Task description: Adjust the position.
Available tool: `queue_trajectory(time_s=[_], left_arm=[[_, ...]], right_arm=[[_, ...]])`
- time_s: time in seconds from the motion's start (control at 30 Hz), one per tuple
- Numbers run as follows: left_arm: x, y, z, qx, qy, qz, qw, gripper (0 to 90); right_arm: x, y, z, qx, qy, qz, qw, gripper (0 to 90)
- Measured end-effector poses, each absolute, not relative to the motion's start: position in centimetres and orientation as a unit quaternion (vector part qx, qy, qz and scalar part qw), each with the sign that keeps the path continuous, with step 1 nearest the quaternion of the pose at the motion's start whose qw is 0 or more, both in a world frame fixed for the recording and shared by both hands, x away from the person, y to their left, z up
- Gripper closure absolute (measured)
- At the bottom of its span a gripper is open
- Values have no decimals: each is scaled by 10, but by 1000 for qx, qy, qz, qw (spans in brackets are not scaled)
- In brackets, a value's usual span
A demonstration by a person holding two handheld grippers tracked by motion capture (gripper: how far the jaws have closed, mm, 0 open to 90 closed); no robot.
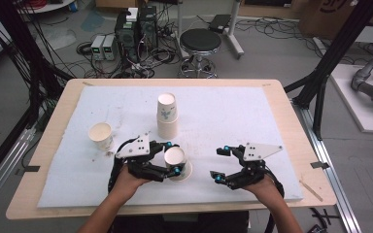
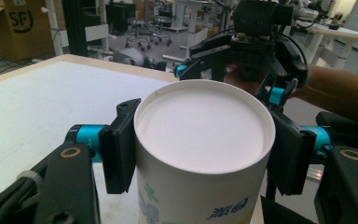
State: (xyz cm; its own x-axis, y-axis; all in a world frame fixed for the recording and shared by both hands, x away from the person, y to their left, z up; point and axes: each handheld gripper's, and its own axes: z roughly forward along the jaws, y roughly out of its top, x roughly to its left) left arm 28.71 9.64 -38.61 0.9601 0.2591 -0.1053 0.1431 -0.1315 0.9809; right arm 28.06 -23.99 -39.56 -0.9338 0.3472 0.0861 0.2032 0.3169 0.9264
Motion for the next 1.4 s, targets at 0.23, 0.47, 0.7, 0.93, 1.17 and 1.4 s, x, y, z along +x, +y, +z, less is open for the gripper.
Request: queue_trajectory(time_s=[0.23, 0.47, 0.7, 0.93, 1.17, 1.4], left_arm=[[289, 85, -378, 755, 118, 36, 644, 354], [289, 73, -376, 760, 102, 22, 642, 354], [290, 65, -377, 762, 97, 13, 640, 355], [288, 60, -377, 760, 91, 5, 643, 355], [287, 57, -377, 756, 89, -3, 648, 355], [287, 56, -377, 753, 87, -9, 652, 357]], right_arm=[[283, -222, -392, 141, 814, 561, 46, 201], [284, -209, -396, 125, 817, 563, 28, 202], [282, -204, -401, 115, 820, 561, 16, 202], [281, -201, -403, 111, 821, 560, 11, 202], [281, -197, -406, 107, 823, 558, 0, 207], [281, -196, -407, 99, 822, 561, -3, 263]])
